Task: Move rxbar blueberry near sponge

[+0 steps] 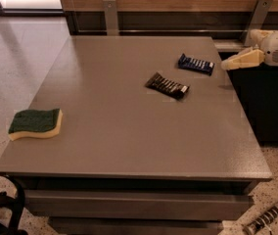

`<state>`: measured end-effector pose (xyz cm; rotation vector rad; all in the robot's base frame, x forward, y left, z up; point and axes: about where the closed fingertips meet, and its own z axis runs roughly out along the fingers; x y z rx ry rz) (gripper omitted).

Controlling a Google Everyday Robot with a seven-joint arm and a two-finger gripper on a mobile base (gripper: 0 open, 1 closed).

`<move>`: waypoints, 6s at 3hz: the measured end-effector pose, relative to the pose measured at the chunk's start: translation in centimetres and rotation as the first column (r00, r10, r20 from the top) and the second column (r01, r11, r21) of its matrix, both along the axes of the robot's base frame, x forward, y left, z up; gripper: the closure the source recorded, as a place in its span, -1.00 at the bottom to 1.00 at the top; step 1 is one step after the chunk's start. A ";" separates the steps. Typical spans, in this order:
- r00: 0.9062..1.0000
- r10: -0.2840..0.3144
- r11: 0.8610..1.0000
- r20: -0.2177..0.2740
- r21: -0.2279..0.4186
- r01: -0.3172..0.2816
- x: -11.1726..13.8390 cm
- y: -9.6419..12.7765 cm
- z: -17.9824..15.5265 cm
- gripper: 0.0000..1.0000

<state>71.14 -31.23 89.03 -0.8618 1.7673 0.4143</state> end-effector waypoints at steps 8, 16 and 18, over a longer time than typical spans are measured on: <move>0.977 0.213 0.975 -0.030 0.072 -0.211 3.2 5.7 -8.1 0.45; 0.969 0.230 0.968 0.087 -0.121 -0.219 -3.3 5.4 7.9 1.00; 0.960 0.261 0.954 0.098 -0.178 -0.241 -9.7 10.5 8.6 1.00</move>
Offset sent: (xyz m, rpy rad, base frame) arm 0.0542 0.0241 -0.0632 0.0571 0.0073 0.1561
